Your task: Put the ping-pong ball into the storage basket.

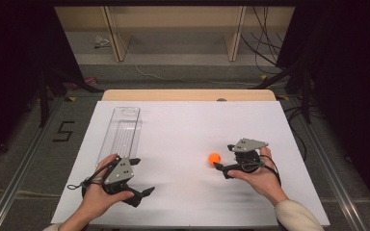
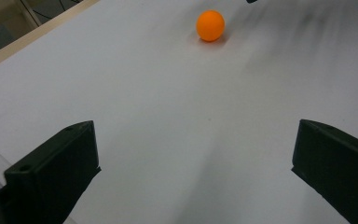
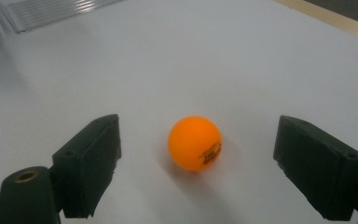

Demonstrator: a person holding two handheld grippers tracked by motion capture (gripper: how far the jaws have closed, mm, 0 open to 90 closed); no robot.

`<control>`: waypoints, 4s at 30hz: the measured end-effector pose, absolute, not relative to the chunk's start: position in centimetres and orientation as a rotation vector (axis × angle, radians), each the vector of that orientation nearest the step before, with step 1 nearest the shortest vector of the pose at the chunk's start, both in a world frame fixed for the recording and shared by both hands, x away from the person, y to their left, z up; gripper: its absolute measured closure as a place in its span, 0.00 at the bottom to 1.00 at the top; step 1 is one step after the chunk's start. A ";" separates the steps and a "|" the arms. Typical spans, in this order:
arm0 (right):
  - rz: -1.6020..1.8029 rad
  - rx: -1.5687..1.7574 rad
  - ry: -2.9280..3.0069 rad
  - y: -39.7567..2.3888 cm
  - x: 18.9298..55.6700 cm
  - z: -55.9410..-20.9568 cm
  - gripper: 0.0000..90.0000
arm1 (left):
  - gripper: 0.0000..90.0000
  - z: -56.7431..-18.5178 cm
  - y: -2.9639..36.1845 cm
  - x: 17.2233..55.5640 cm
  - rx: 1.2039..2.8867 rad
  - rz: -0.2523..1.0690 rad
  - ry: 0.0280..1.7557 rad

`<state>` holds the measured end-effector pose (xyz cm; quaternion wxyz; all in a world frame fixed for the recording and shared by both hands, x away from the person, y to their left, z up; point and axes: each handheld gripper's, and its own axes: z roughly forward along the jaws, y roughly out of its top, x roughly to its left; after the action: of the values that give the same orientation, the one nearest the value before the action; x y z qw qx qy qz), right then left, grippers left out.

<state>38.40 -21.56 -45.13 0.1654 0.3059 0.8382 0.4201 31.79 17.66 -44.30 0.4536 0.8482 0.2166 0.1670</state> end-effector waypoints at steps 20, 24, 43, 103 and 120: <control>1.144 0.868 2.435 -19.6 40.4 -46.6 0.18 | 0.00 -44.3 17.7 31.8 2.095 0.408 0.531; 1.133 0.865 2.445 -19.3 40.7 -46.9 0.18 | 0.00 -44.3 17.7 31.8 2.095 0.407 0.530; 1.072 0.873 2.497 -18.1 41.5 -48.4 0.23 | 0.00 -44.2 17.7 31.7 2.091 0.409 0.531; 1.084 0.902 2.499 -18.5 41.7 -48.4 0.57 | 0.00 -44.2 17.7 31.7 2.095 0.402 0.521; 1.125 0.886 2.444 -18.6 41.6 -47.0 0.57 | 0.00 -44.2 17.7 31.7 2.097 0.404 0.520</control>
<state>41.61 -18.63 -47.01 0.1538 0.3091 0.8525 0.3924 31.66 17.66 -44.21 0.4545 0.8498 0.2108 0.1639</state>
